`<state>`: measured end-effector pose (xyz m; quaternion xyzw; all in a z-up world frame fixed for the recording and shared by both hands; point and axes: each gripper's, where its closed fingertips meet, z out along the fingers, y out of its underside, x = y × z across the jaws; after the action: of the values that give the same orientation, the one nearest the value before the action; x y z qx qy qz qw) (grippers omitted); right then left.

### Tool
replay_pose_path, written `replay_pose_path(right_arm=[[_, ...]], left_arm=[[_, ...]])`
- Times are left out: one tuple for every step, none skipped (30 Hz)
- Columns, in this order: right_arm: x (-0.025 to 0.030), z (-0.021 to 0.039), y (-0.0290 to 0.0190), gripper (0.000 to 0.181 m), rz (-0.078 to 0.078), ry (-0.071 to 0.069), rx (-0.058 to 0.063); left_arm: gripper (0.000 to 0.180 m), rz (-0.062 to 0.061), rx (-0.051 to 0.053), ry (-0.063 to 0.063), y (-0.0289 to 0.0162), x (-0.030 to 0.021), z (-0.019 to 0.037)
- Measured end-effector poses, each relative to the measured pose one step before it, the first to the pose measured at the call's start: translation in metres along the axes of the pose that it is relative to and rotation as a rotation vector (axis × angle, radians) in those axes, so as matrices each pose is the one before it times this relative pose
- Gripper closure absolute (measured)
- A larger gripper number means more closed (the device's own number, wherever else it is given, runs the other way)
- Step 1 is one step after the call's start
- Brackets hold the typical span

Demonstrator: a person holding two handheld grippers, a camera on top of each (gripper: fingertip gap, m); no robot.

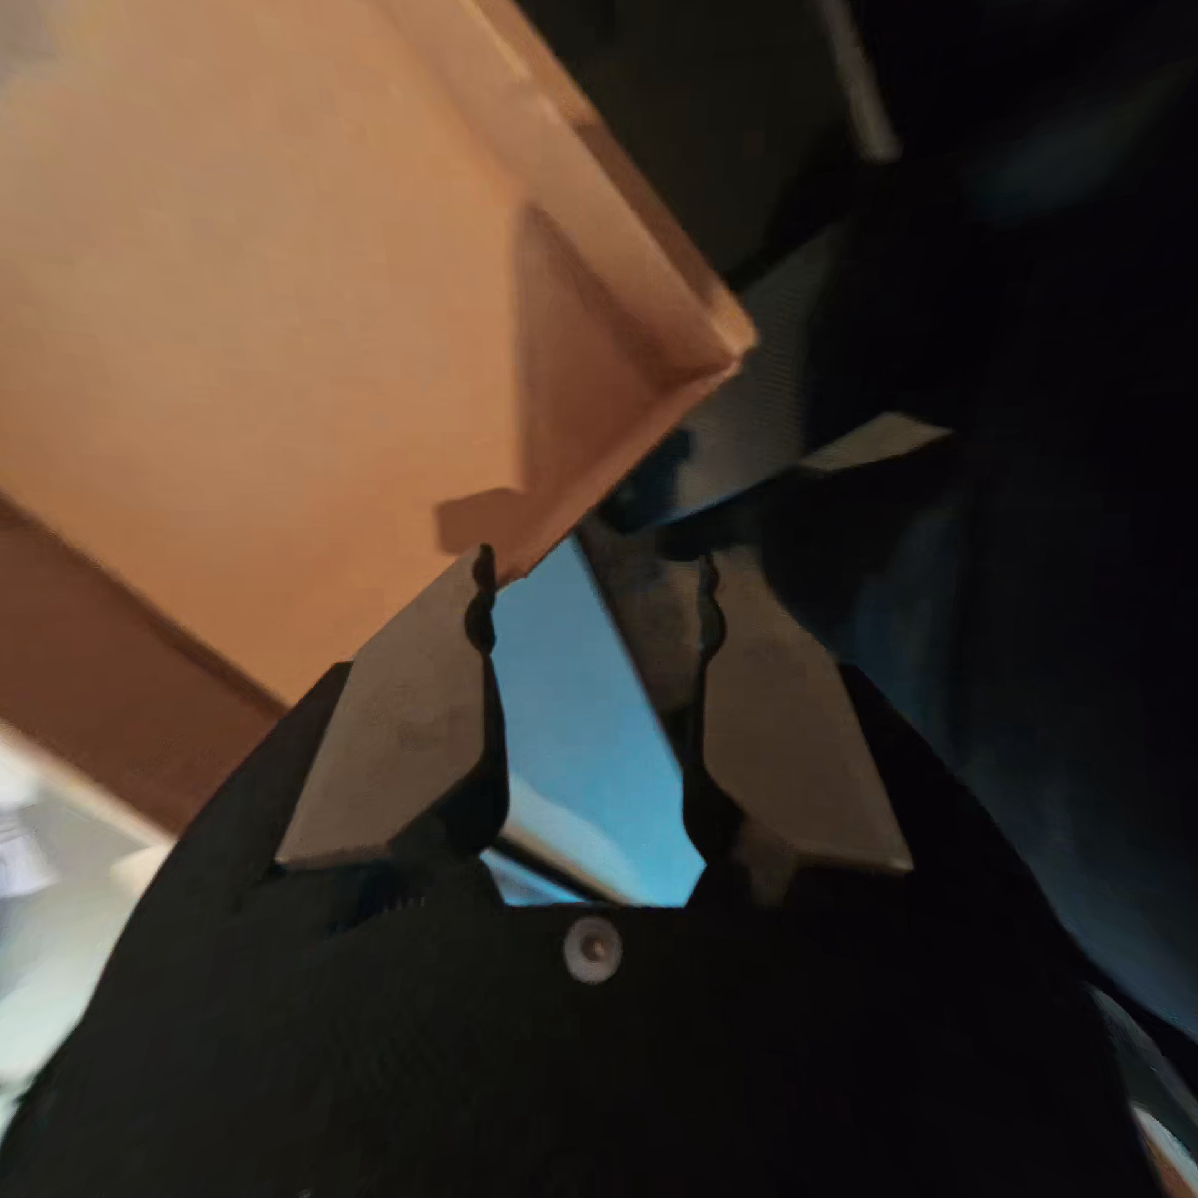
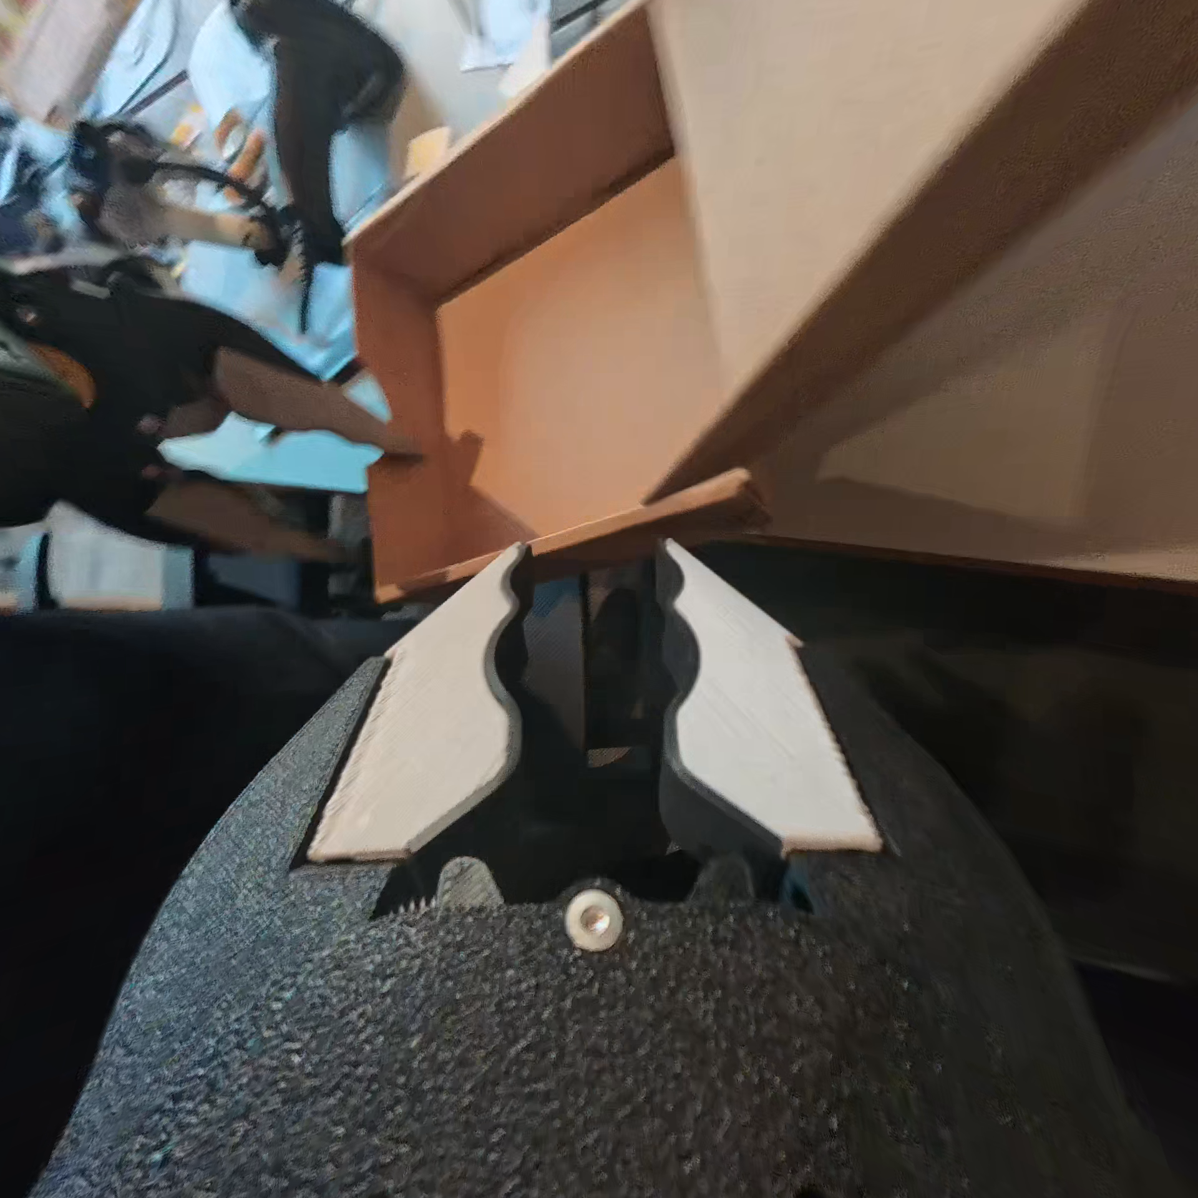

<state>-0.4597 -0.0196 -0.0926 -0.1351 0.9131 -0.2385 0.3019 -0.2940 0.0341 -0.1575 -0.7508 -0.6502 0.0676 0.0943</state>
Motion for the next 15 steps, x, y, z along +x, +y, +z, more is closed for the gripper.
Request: replay_pose_path(right_arm=[[0.01031, -0.0027, -0.00158, 0.145, 0.0371, 0.0531, 0.0093], [0.00636, -0.00137, -0.00169, 0.143, 0.0407, 0.0226, 0.0061], [0.00143, -0.00138, -0.00367, 0.142, 0.035, -0.0095, 0.0176], [0.00325, -0.00236, -0.00402, 0.143, 0.0274, 0.0077, 0.0181], [0.00469, -0.00366, -0.00334, 0.143, 0.0155, 0.0228, 0.0126], [0.00027, -0.00306, -0.00335, 0.143, 0.0016, 0.0031, 0.0141], [-0.00105, -0.00272, -0.0027, 0.143, 0.0014, 0.0015, 0.0128], [-0.00212, -0.00154, -0.00094, 0.143, 0.0004, -0.0008, 0.007], [-0.00461, -0.00005, 0.00159, 0.141, -0.0066, -0.0185, -0.0072], [-0.00266, 0.00307, 0.00508, 0.14, -0.0057, -0.0053, -0.0274], [0.00244, 0.00473, 0.00589, 0.137, -0.0122, 0.021, -0.0373], [0.0046, 0.00322, 0.00553, 0.137, -0.0173, 0.027, -0.0301], [0.00423, 0.00259, 0.00406, 0.137, -0.0061, 0.0191, -0.02], [0.00213, 0.0016, 0.00283, 0.137, 0.0053, 0.0034, -0.0162], [0.00057, 0.00122, 0.00257, 0.134, 0.0063, -0.0054, -0.013]], left_arm=[[0.11, -0.0562, 0.0028, 0.0955, -0.00517, 0.01041, -0.0008], [0.112, -0.0432, 0.012, 0.0804, -0.00634, 0.00789, -0.00224], [0.121, -0.0339, 0.0223, 0.0605, -0.00753, 0.0044, -0.00364], [0.127, -0.0365, 0.0339, 0.0394, -0.00924, 0.00081, -0.00546], [0.127, -0.0385, 0.0431, 0.0223, -0.01112, -0.00191, -0.00717], [0.129, -0.0311, 0.0504, 0.0116, -0.01238, -0.00349, -0.00854], [0.131, -0.0198, 0.0531, -0.0061, -0.01314, -0.00559, -0.00884], [0.134, -0.0016, 0.0445, -0.0193, -0.01172, -0.00708, -0.00726], [0.137, 0.014, 0.0282, -0.022, -0.00999, -0.00643, -0.00437], [0.137, 0.0207, 0.0022, -0.0243, -0.00561, -0.00659, -0.00007], [0.137, 0.0269, -0.0279, -0.03, -0.00039, -0.0073, 0.00399], [0.137, 0.0384, -0.0444, -0.0331, 0.00352, -0.00723, 0.00699], [0.137, 0.0361, -0.0443, -0.0307, 0.00494, -0.00572, 0.00816], [0.137, 0.0207, -0.0293, -0.0152, 0.00322, -0.002, 0.00778], [0.138, 0.0045, -0.0163, 0.0146, 0.00125, 0.00373, 0.00633]])
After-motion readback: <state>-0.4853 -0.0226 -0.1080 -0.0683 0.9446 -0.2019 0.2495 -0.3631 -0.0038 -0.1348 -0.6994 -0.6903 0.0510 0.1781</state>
